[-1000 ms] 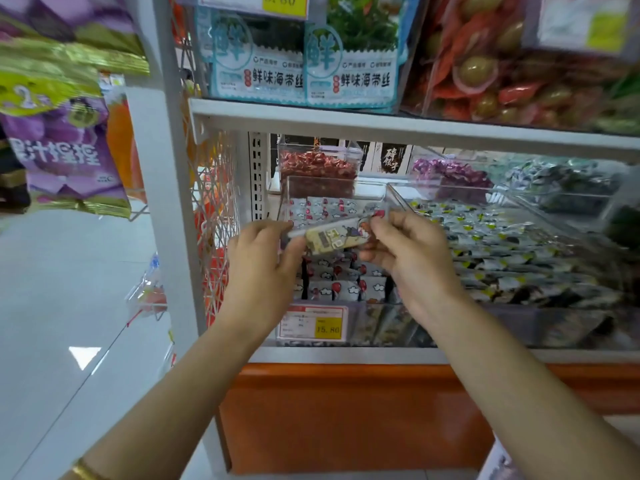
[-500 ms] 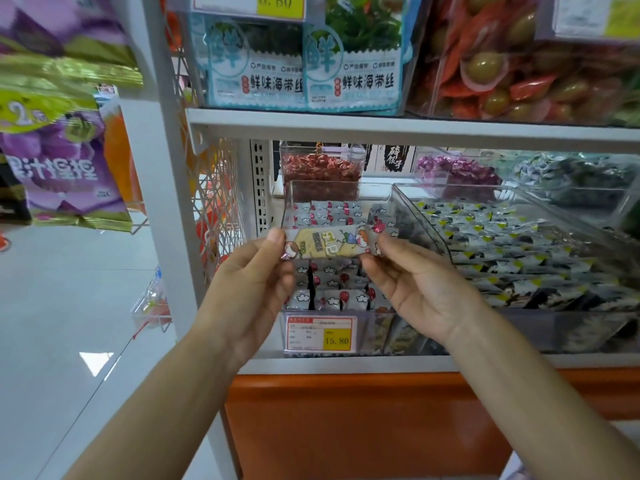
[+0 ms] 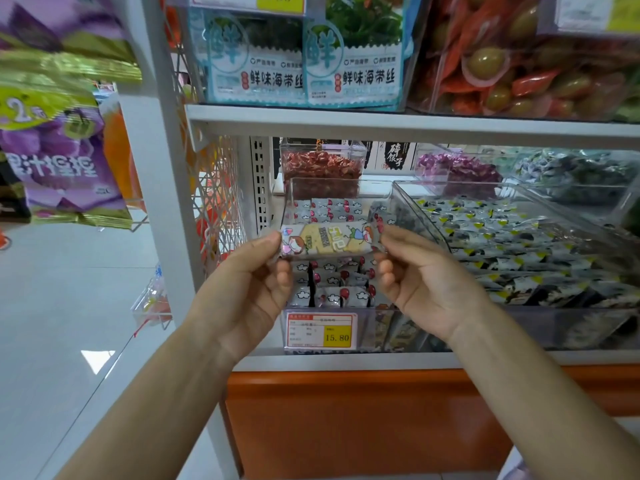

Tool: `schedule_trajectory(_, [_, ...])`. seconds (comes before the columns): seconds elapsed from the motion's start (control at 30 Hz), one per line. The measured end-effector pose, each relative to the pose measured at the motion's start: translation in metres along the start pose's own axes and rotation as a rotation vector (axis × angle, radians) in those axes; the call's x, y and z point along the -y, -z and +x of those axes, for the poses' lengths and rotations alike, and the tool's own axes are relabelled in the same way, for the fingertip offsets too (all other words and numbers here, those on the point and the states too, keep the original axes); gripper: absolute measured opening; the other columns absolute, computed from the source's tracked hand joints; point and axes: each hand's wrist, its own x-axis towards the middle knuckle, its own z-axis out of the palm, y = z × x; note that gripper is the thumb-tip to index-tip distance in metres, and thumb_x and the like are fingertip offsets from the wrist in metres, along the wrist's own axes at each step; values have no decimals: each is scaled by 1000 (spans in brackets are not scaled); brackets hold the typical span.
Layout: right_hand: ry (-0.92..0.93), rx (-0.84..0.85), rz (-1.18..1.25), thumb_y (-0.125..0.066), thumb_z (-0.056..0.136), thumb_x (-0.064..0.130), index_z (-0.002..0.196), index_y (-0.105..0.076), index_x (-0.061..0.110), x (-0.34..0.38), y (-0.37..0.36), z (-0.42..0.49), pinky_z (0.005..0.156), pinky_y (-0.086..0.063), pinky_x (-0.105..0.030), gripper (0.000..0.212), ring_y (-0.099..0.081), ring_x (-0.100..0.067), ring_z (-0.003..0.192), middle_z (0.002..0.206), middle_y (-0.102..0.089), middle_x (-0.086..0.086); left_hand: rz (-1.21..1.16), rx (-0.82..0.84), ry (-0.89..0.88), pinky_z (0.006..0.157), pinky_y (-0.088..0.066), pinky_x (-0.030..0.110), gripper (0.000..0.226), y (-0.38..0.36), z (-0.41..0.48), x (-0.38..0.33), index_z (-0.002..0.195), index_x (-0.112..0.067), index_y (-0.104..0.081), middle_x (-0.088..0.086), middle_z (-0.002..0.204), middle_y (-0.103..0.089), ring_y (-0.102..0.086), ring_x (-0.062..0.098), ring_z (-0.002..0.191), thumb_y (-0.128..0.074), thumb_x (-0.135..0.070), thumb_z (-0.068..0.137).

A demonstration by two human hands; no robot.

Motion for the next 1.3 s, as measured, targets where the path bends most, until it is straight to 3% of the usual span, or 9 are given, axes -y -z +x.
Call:
schedule_trajectory(0.1, [71, 12, -136, -57, 89, 15, 100, -66, 11, 2, 1, 0, 40, -48, -21, 15, -63, -15, 50, 69, -67, -6, 143, 8, -56, 41, -44, 11, 28, 0, -1, 3, 104, -3, -60, 1, 63, -53, -50, 2, 44, -59, -13, 78])
schedule_trajectory(0.2, [153, 4, -256, -67, 73, 26, 89, -65, 10, 0, 1, -2, 45, -52, -24, 23, -65, -19, 56, 88, -64, -13, 286, 18, -143, 43, -45, 13, 23, -1, -2, 6, 93, -8, -64, 2, 66, -51, -50, 4, 46, -61, -18, 72])
schedule_trajectory(0.33, [266, -15, -337, -65, 81, 13, 83, -64, 12, 0, 5, 0, 60, -57, -29, 3, -66, -20, 61, 84, -58, -5, 439, 70, -220, 55, -51, 19, 23, -3, -4, 6, 93, -15, -68, 4, 77, -62, -57, 10, 61, -62, -27, 74])
schedule_trajectory(0.53, [254, 63, -478, -57, 90, 7, 101, -72, 15, -2, 6, 1, 69, -57, -31, 21, -69, -18, 81, 106, -65, -10, 682, 29, -331, 64, -53, 20, 13, -1, -1, 8, 100, -20, -63, 9, 92, -63, -62, 10, 71, -56, -18, 90])
schedule_trajectory(0.67, [247, 39, -437, -65, 83, 9, 88, -75, 12, 0, 7, 0, 62, -56, -24, 11, -69, -21, 83, 92, -72, -10, 740, 70, -345, 71, -56, 25, 19, -2, -2, 6, 105, -20, -62, 10, 97, -64, -68, 14, 76, -57, -12, 89])
schedule_trajectory(0.87, [314, -58, -474, -66, 83, 8, 70, -73, 12, -1, 6, -1, 55, -57, -27, 15, -70, -20, 72, 75, -72, -8, 858, 138, -357, 70, -53, 16, 31, -4, -6, 6, 114, -29, -60, 6, 112, -62, -68, 15, 87, -60, -12, 87])
schedule_trajectory(1.03, [434, -69, -638, -64, 85, 11, 63, -72, 19, -4, 4, -3, 59, -59, -33, 25, -69, -17, 68, 66, -71, 0, 910, 85, -335, 63, -53, 16, 17, -7, -6, 9, 102, -23, -64, 3, 101, -65, -67, 7, 77, -61, -19, 86])
schedule_trajectory(1.13, [509, -37, -734, -64, 85, 15, 70, -72, 20, -6, 3, -4, 67, -59, -40, 18, -68, -23, 73, 72, -71, -4, 907, 24, -339, 63, -59, 29, 9, -7, -5, 7, 88, -15, -66, 8, 90, -66, -66, 15, 75, -63, -23, 85])
schedule_trajectory(1.3, [544, -5, -772, -64, 85, 15, 77, -73, 20, -7, 3, -4, 66, -57, -30, 13, -67, -10, 73, 74, -72, 4, 868, 10, -304, 61, -60, 36, 18, -6, -6, 2, 80, -4, -63, 6, 75, -66, -66, 23, 68, -61, -21, 87])
